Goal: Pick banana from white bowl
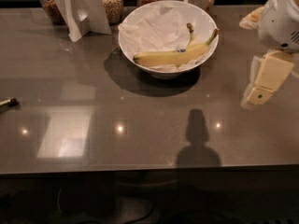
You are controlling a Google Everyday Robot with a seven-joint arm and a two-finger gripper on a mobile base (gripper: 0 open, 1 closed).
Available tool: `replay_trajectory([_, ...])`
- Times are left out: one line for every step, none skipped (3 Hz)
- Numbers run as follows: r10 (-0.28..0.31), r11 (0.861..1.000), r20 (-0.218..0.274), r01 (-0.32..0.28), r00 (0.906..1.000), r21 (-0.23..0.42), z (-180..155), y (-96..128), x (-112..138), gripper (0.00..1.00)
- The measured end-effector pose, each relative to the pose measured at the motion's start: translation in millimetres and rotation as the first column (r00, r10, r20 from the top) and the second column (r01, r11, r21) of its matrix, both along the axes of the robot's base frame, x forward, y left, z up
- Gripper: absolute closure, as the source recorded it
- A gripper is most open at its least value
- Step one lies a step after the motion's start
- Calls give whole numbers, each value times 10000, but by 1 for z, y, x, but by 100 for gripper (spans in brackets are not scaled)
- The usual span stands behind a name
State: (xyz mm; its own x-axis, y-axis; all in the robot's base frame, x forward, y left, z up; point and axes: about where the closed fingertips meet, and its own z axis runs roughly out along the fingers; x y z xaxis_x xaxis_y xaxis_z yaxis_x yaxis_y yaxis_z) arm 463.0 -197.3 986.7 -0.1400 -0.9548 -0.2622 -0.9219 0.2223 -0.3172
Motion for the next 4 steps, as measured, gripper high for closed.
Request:
replay_trajectory([520,9977,809,-554,9954,396,7,16,28,0])
replay_trajectory([994,9901,1804,-1154,9786,802,18,31,69,0])
replay_trajectory([1332,9815,2370,-1613,9623,1033,22,41,112,0])
replay_trajectory([1610,9718,2590,-1988,9523,1268,20,54,151,16])
